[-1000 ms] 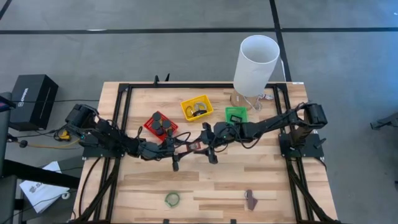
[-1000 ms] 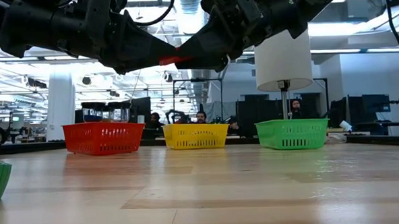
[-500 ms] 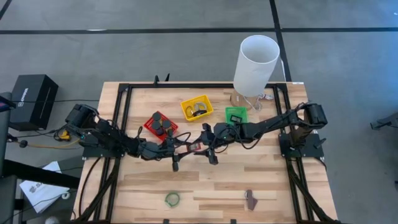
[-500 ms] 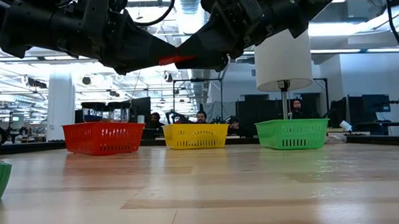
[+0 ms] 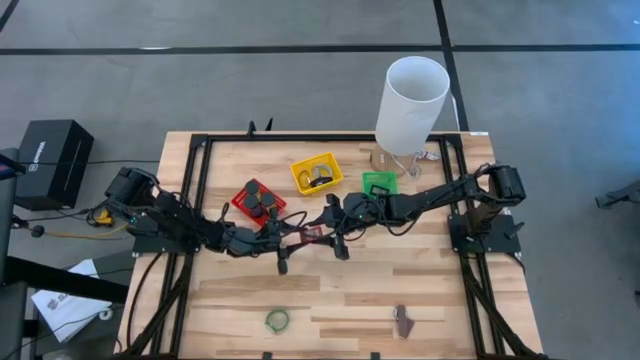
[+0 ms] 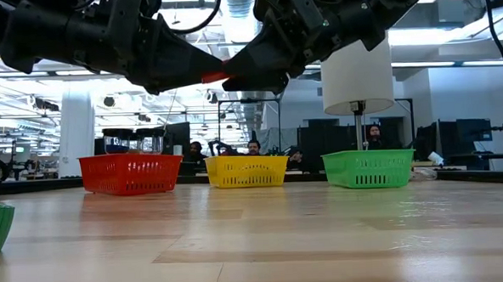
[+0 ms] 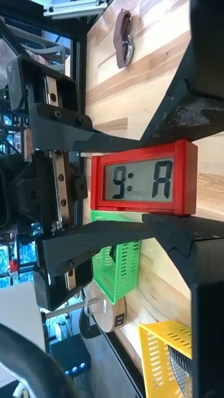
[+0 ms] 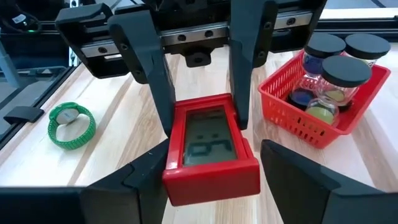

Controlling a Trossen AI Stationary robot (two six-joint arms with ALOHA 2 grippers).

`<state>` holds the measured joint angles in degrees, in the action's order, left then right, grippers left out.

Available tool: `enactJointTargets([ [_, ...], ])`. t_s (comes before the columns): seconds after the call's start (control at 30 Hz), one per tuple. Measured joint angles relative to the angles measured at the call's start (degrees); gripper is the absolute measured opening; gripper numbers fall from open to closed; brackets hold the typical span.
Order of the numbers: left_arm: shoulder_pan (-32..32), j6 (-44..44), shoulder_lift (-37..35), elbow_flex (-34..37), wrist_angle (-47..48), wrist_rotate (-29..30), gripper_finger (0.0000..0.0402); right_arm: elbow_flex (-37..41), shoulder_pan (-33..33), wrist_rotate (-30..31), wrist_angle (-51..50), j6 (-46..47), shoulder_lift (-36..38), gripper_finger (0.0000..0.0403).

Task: Pick & Place Office items
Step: Put the red digital clock into the green basket

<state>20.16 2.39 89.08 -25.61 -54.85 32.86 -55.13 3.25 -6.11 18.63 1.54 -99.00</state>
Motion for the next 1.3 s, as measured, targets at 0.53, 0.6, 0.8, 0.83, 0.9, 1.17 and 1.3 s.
enactJointTargets([
  [0.53, 0.0, 0.01, 0.0, 0.0, -0.02, -0.08, 0.0157, 0.0, 0.13, 0.02, 0.2, -0.01, 0.0, 0.0201],
  [0.6, 0.0, 0.02, 0.0, 0.0, 0.0, 0.01, 0.0158, 0.0, 0.15, 0.02, 0.22, -0.01, 0.0, 0.0188],
  [0.8, -0.28, 1.29, 0.0, 0.0, 0.05, 0.47, 0.0169, 0.02, 0.15, 0.0, 0.48, -0.04, 0.0, 0.0153],
  [0.83, -0.28, 1.31, 0.0, 0.0, 0.11, 0.56, 0.0167, 0.02, 0.15, 0.0, 0.48, -0.21, 0.0, 0.0151],
  [0.9, -0.29, 1.31, 0.0, 0.0, 0.24, 0.62, 0.0162, 0.02, 0.15, 0.0, 0.46, -0.45, 0.0, 0.0151],
  [1.17, -0.33, 1.57, -0.02, 0.0, 0.28, 0.62, 0.0173, 0.02, 0.15, 0.11, 0.5, -0.49, 0.0, 0.0171],
  [1.3, -0.33, 1.66, -0.02, 0.0, 0.39, 0.62, 0.0177, 0.02, 0.15, 0.17, 0.46, -0.65, 0.0, 0.016],
])
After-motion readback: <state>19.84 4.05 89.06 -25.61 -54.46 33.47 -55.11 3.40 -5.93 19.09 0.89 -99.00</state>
